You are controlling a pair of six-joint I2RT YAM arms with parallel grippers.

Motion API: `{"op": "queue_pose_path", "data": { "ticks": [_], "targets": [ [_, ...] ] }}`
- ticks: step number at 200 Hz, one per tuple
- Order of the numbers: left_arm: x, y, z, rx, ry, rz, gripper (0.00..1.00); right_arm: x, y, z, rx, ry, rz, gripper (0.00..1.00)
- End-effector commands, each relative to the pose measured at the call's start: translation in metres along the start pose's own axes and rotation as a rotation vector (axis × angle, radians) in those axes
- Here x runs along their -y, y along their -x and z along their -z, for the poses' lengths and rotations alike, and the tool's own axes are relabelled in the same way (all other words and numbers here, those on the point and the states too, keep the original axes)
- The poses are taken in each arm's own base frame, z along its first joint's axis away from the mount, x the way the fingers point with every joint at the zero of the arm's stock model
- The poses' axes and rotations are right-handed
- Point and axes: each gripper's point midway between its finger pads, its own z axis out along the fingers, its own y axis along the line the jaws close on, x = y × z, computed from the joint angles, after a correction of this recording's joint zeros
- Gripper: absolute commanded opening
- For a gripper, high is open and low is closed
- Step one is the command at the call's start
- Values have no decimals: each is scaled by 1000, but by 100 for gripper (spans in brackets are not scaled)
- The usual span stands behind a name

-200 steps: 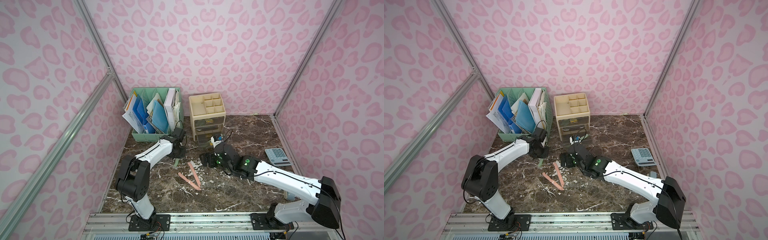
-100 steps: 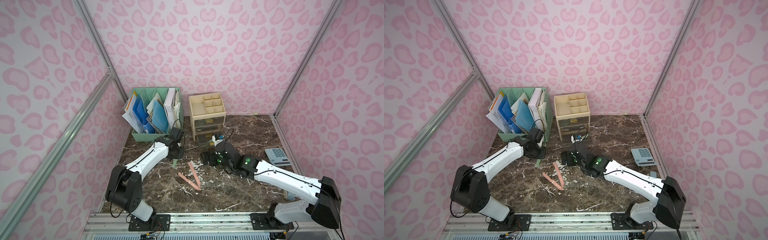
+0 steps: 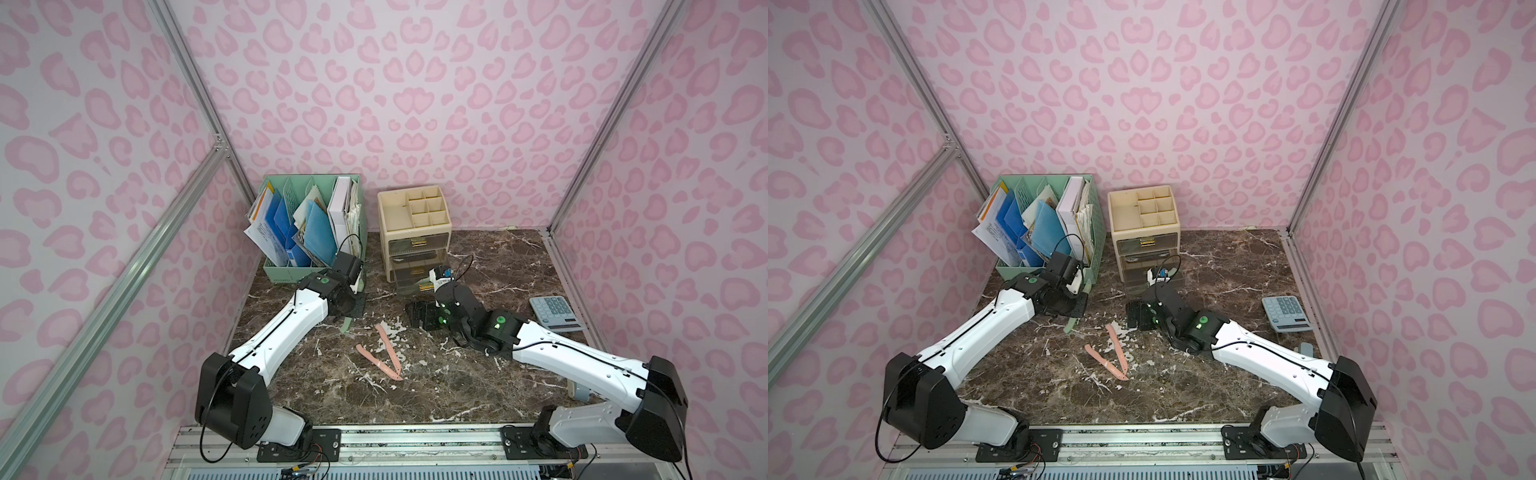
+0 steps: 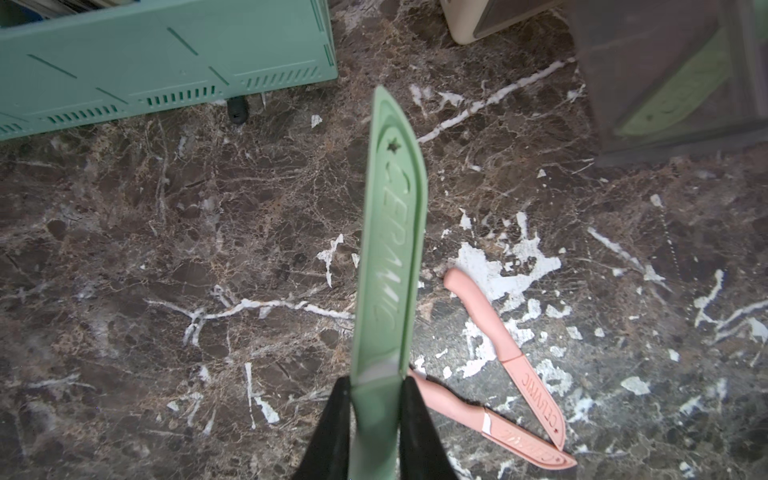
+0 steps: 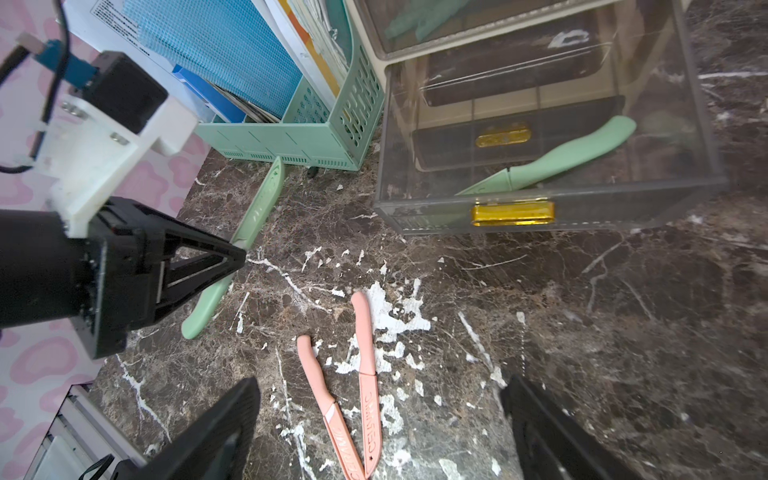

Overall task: Place the fruit knives into the drawer by color
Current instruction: Pick up the fruit knife from the center of the board, then place the fruit knife in the drawer.

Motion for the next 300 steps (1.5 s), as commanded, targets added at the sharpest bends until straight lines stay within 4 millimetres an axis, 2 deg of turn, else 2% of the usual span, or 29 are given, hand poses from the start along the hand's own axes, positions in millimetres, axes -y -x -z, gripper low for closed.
{"op": "queue_pose_path", "data": {
  "ticks": [1, 101, 147, 159, 162, 172, 256, 300],
  "targets": [
    [4, -1, 9, -1, -25, -57, 17, 5, 4, 2, 16, -6, -8, 95],
    [24, 13, 36, 61, -122, -156, 18, 20, 3, 8, -3, -15, -11, 95],
    [43, 40, 59, 118, -187, -251, 19, 29, 3, 13, 3, -20, -32, 95],
    [48, 45, 59, 118, -196, -279, 19, 32, 5, 16, 9, -18, -48, 95],
    [50, 53, 65, 139, -201, -285, 19, 32, 5, 17, 11, -17, -52, 95],
    [56, 60, 68, 148, -210, -305, 19, 32, 8, 20, 23, -9, -59, 95],
    [105, 91, 49, 124, -240, -484, 20, 35, 30, 43, 79, 34, -139, 95],
    [125, 109, 37, 129, -246, -562, 20, 44, 31, 57, 105, 29, -179, 95]
  ]
}}
